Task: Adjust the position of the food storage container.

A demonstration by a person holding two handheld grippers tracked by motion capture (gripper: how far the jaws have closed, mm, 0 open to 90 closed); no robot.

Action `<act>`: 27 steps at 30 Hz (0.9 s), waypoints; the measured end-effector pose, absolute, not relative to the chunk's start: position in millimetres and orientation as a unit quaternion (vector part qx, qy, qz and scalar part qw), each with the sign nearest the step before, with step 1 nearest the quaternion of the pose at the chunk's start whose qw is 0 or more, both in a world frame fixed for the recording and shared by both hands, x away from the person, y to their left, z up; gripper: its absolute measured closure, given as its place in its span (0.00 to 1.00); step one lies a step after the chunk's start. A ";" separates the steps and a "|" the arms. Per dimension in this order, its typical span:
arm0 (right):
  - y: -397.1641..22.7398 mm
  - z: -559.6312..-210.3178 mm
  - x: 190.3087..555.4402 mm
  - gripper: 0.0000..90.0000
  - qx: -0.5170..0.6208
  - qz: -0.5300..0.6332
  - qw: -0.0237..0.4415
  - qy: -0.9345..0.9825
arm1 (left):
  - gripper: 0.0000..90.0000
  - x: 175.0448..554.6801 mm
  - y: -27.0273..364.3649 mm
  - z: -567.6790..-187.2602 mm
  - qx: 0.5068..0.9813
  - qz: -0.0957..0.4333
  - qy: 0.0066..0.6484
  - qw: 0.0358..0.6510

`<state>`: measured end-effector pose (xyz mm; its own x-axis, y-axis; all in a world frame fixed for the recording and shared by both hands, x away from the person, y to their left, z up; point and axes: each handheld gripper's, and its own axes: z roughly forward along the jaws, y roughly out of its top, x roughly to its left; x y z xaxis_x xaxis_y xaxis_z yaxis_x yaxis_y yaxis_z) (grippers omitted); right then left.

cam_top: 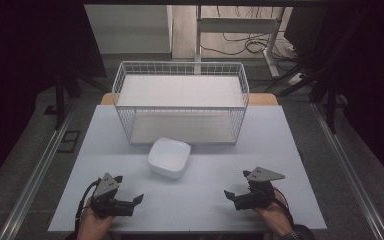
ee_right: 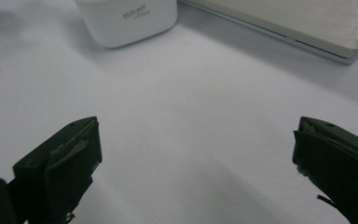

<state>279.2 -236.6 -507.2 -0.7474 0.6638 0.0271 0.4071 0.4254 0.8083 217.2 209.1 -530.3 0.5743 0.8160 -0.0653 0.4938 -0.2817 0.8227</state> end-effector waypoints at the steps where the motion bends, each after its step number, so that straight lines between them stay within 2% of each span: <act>1: -235.2 -507.7 278.4 0.00 0.320 0.424 0.154 0.833 | 0.01 217.2 208.5 -529.9 0.779 0.189 0.421 0.425; 17: -232.0 -508.4 278.5 0.00 0.322 0.421 0.156 0.834 | 0.00 220.9 210.7 -528.0 0.772 0.155 0.436 0.437; 27: -222.3 -506.5 276.5 0.00 0.322 0.413 0.152 0.838 | 0.07 223.6 199.4 -528.2 0.798 0.184 0.424 0.387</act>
<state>276.5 -222.3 -506.5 -0.7466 0.6652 0.0108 0.4135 0.4512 0.7909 223.6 199.4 -528.2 0.5731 0.8188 -0.0343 0.5340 -0.3415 0.7734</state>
